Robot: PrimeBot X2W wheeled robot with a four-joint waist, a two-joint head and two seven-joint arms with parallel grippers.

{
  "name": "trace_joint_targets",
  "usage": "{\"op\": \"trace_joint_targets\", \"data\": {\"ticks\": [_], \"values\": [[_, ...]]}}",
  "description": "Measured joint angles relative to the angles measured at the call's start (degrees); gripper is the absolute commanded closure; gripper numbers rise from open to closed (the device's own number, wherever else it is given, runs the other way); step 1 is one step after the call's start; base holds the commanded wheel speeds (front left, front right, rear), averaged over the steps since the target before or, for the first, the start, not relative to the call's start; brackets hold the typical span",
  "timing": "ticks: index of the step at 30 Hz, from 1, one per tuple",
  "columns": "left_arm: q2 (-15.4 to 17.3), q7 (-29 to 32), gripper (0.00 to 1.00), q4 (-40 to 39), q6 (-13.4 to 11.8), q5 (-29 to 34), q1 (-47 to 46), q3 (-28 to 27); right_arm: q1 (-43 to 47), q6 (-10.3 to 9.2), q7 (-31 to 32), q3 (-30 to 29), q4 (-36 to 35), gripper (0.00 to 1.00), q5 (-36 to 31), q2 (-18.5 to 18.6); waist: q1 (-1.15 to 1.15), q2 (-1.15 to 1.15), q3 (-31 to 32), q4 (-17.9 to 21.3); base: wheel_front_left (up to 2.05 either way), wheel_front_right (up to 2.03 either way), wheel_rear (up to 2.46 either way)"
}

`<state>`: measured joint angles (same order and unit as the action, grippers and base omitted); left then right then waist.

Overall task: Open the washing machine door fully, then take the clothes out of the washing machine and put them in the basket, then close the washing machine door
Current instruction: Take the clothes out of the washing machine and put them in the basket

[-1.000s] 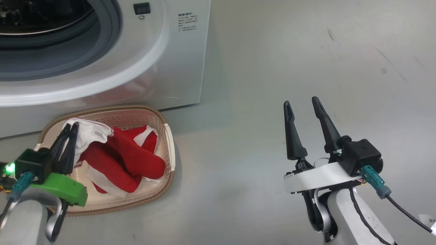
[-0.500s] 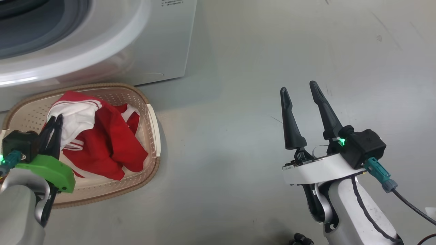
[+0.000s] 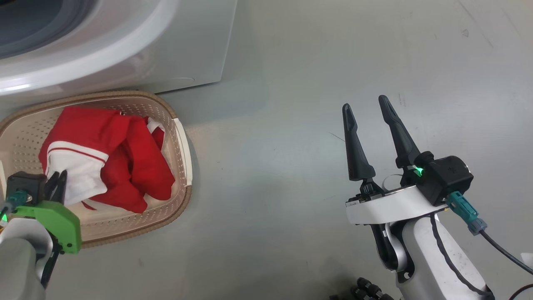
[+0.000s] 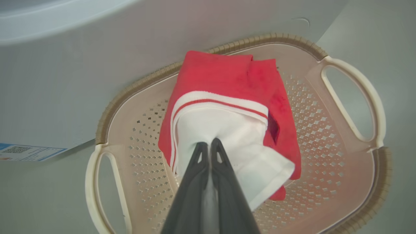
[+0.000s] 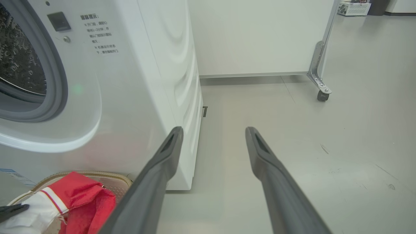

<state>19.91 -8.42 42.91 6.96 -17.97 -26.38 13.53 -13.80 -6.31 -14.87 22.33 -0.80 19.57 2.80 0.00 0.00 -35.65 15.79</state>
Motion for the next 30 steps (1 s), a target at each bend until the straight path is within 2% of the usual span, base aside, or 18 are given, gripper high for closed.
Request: {"op": "trace_joint_targets", "data": {"ticks": [6,13,14,15,16,30], "values": [[0.1,0.3,1.0,3.0,0.0,0.2,-1.0,0.2,-0.5,-0.34,0.0,0.0,0.0,0.0,-0.1,0.0,0.0,0.0,-0.1,-0.3,0.0,0.0,0.0],[-1.2,0.4,1.0,6.6,0.0,0.0,-2.8,0.8,-1.0,-0.34,0.0,0.4,0.3,0.0,-0.7,0.0,0.0,0.0,0.2,-0.7,0.0,0.0,0.0],[-1.3,0.6,0.87,7.1,0.0,-0.1,-3.0,1.0,-1.2,-0.34,0.0,0.5,0.7,0.0,-1.8,0.0,0.0,0.0,0.2,-0.8,0.0,0.0,0.0],[-1.6,0.9,0.58,7.6,0.0,-0.1,-3.4,1.3,-1.4,-0.34,0.0,0.6,1.1,0.0,-3.2,0.0,0.0,0.0,0.3,-0.9,0.0,0.0,0.0],[-2.1,0.9,0.0,8.1,0.0,-0.1,-3.8,1.5,-1.6,-0.34,0.0,0.5,1.1,0.0,-3.4,0.0,0.0,0.0,0.4,-1.1,0.0,0.0,0.0],[-6.8,-2.3,0.0,10.5,0.4,-1.3,-6.2,4.7,-2.7,-0.4,0.0,-1.3,2.0,0.0,-4.1,0.0,0.0,0.0,2.8,-4.9,0.0,0.0,0.0]]}}
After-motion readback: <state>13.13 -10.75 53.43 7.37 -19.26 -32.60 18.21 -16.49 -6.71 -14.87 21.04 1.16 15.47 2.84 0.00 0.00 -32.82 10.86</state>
